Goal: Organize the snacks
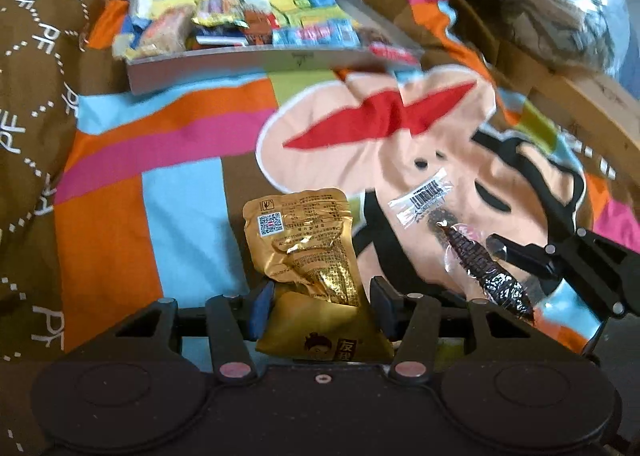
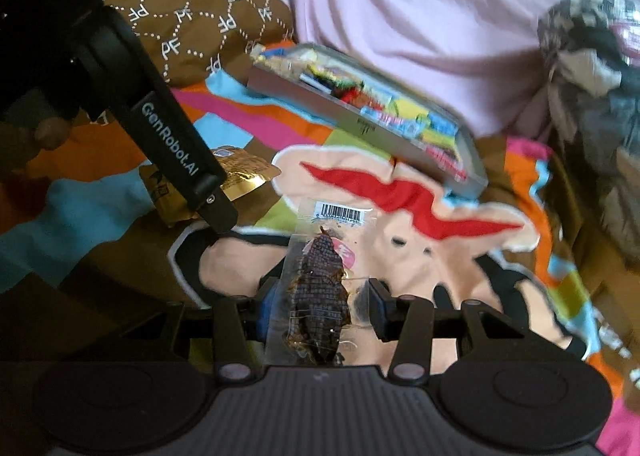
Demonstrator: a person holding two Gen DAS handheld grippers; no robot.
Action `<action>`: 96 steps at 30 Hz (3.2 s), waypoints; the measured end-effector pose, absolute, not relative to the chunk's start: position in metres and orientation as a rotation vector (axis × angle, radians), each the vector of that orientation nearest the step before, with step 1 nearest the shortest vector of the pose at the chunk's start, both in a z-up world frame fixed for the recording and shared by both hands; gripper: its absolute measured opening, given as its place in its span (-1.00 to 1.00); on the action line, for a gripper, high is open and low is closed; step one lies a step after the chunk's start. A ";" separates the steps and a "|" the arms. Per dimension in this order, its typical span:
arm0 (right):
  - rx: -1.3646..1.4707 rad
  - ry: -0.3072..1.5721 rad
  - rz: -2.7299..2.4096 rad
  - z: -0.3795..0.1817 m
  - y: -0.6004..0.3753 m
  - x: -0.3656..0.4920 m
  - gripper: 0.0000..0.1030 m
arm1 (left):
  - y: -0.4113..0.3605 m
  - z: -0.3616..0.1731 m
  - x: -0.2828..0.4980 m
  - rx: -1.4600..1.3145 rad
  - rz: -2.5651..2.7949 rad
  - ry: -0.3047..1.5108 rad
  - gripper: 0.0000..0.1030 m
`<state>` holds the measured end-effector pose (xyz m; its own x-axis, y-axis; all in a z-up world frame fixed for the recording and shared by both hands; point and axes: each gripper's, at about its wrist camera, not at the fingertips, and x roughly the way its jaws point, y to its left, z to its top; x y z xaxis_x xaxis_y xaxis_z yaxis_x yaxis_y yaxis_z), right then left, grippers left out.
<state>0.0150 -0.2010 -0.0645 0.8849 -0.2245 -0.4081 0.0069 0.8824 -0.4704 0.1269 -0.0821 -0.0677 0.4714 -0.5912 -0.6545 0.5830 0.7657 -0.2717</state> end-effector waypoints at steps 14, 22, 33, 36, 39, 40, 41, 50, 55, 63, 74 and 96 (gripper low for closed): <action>-0.598 0.220 -0.148 -0.002 -0.226 0.096 -0.03 | -0.085 0.007 0.214 -0.065 -0.583 0.638 0.04; -0.595 0.157 -0.150 0.055 -0.238 0.196 -0.03 | -0.098 0.051 0.300 -0.069 -0.477 0.540 0.04; -0.322 0.303 -0.153 0.062 -0.264 0.288 -0.03 | -0.118 0.047 0.368 -0.045 -0.410 0.564 0.04; -0.292 0.338 -0.151 0.056 -0.271 0.298 -0.02 | -0.121 0.040 0.374 -0.046 -0.400 0.592 0.05; -0.251 0.355 -0.146 0.050 -0.275 0.300 -0.02 | -0.123 0.031 0.380 -0.032 -0.382 0.620 0.06; -0.242 0.362 -0.143 0.048 -0.276 0.302 -0.02 | -0.123 0.028 0.380 -0.033 -0.377 0.631 0.06; -0.232 0.369 -0.140 0.046 -0.277 0.302 -0.02 | -0.123 0.026 0.382 -0.039 -0.372 0.643 0.02; -0.137 0.359 -0.113 0.048 -0.284 0.302 0.33 | -0.117 0.029 0.379 -0.086 -0.368 0.656 0.35; -0.088 0.306 -0.110 0.053 -0.287 0.281 0.66 | -0.104 0.039 0.360 -0.131 -0.357 0.600 0.75; -0.011 0.240 -0.104 0.062 -0.282 0.228 0.96 | -0.075 0.050 0.308 -0.135 -0.313 0.523 0.97; 0.038 0.163 -0.117 0.069 -0.269 0.151 1.00 | -0.047 0.059 0.230 -0.109 -0.265 0.456 0.99; 0.084 0.199 -0.174 0.027 -0.245 0.027 1.00 | -0.012 0.012 0.105 -0.026 -0.234 0.479 0.99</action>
